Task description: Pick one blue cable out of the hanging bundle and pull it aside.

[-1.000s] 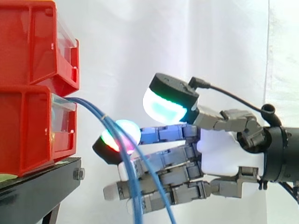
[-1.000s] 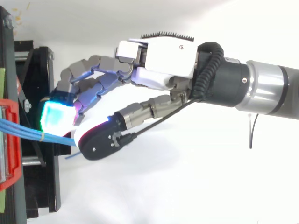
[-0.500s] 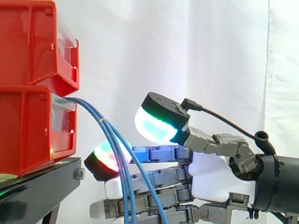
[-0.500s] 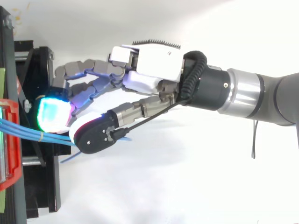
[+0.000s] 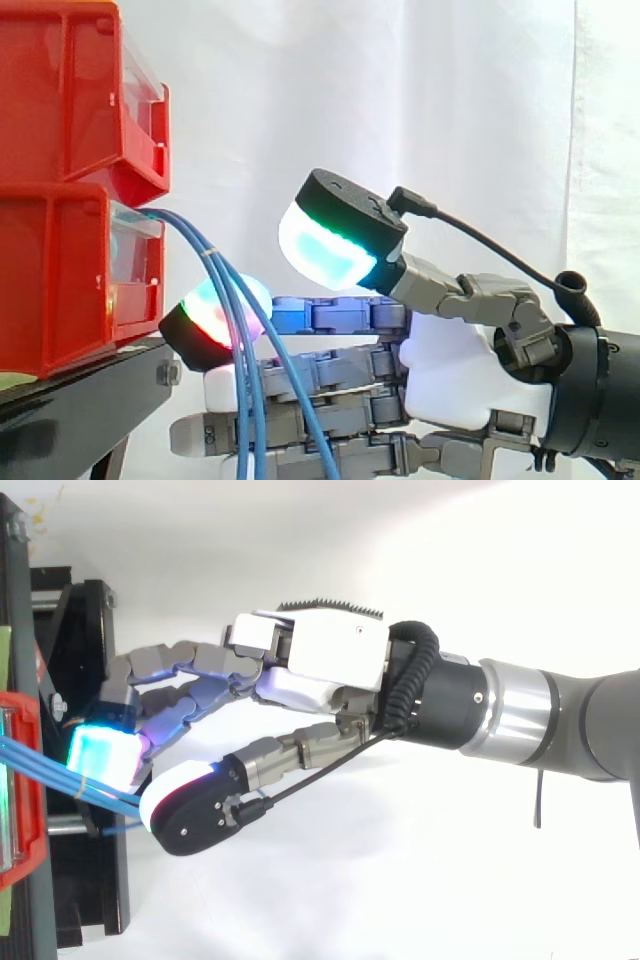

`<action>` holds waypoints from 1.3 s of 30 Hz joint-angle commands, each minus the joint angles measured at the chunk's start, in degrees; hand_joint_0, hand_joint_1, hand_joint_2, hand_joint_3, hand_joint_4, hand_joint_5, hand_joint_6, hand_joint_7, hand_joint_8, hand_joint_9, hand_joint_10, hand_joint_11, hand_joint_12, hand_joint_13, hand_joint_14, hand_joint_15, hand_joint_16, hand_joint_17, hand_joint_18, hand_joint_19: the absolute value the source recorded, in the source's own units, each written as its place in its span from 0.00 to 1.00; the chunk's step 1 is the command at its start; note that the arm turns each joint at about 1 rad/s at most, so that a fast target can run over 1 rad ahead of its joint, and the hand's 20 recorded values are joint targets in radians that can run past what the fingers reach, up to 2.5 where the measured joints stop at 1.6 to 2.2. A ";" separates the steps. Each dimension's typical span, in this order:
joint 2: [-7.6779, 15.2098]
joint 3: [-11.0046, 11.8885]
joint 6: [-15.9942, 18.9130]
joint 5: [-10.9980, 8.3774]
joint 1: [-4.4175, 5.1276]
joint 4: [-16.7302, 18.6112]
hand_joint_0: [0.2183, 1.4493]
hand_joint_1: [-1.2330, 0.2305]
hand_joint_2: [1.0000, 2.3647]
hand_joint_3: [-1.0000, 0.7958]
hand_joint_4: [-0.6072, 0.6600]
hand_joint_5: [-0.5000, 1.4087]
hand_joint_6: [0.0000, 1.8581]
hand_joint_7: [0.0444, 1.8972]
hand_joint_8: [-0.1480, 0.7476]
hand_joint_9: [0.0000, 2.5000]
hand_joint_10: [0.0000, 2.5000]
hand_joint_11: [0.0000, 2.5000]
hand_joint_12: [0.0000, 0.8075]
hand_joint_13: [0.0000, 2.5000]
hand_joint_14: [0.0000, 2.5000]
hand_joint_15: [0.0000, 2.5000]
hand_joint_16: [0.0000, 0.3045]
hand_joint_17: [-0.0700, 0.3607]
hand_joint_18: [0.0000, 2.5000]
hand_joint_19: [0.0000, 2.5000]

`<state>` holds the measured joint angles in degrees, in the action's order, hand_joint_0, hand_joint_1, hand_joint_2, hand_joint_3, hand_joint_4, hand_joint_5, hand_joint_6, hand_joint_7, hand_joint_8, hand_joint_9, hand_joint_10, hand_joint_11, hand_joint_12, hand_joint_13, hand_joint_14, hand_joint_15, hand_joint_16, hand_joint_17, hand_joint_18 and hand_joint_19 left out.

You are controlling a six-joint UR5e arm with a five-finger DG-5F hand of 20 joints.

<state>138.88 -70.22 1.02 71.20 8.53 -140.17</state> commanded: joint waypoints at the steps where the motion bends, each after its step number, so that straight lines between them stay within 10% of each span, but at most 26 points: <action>1: 0.08 -0.01 -0.06 -0.71 0.43 0.34 0.24 0.40 0.00 0.31 0.62 0.21 0.27 0.63 0.47 0.30 0.01 0.16 0.44 0.18 0.00 0.08 0.16 0.42 0.16 0.14; 30: 1.66 3.69 1.53 0.52 0.52 -2.91 0.27 0.36 0.01 0.34 0.59 0.17 0.41 0.42 0.46 0.30 0.01 0.18 0.43 0.20 0.00 0.09 0.16 0.41 0.18 0.15; 39: 5.00 3.33 1.79 0.34 0.17 4.38 0.25 0.39 0.00 0.32 0.59 0.19 0.33 0.54 0.47 0.31 0.01 0.17 0.44 0.20 0.00 0.10 0.16 0.42 0.18 0.16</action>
<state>142.97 -66.91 2.80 71.71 8.78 -139.08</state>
